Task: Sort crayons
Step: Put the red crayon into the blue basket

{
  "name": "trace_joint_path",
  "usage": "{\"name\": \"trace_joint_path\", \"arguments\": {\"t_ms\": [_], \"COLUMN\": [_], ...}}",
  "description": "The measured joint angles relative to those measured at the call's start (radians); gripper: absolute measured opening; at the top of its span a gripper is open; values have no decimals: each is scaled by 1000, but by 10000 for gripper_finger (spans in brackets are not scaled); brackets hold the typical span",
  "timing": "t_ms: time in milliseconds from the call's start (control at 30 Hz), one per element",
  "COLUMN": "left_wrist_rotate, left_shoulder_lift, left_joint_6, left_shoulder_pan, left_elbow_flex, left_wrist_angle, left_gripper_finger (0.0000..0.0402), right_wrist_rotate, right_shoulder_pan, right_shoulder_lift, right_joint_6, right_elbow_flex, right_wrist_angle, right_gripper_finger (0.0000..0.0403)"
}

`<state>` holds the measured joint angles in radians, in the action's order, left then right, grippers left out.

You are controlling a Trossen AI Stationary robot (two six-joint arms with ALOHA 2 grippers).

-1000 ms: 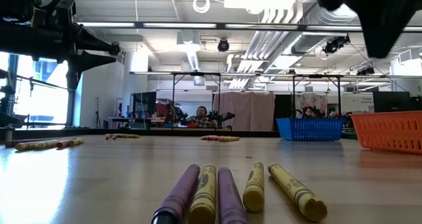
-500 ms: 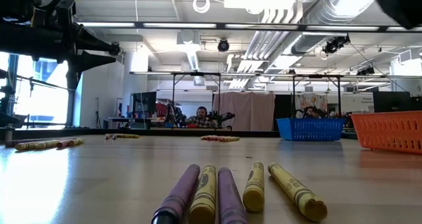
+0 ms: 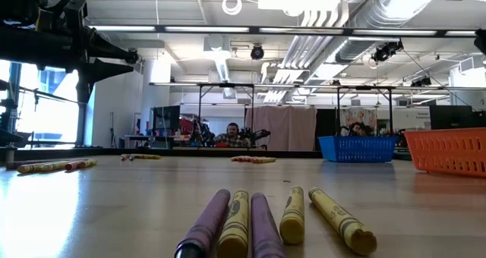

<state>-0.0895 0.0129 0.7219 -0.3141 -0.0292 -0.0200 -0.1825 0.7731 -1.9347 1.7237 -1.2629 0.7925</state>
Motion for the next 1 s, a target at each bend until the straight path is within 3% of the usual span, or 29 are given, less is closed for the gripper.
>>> {"name": "trace_joint_path", "arguments": {"t_ms": [300, 667, 933, 1000], "left_wrist_rotate": [0, 0, 0, 0], "left_shoulder_lift": [0, 0, 0, 0], "left_joint_6": [0, 0, 0, 0], "left_shoulder_pan": [0, 0, 0, 0], "left_elbow_flex": [0, 0, 0, 0], "left_wrist_angle": [0, 0, 0, 0], "left_gripper_finger": [106, 106, 106, 106], "right_wrist_rotate": [58, 55, 45, 39], "right_shoulder_pan": [2, -10, -14, -14], "right_shoulder_lift": [-21, -67, -66, -64], "right_joint_6": [-3, 9, 55, 57], "right_elbow_flex": [-1, -5, -3, -2], "right_wrist_angle": [26, 23, 7, 5], "right_gripper_finger": [99, 94, 13, 11]}}
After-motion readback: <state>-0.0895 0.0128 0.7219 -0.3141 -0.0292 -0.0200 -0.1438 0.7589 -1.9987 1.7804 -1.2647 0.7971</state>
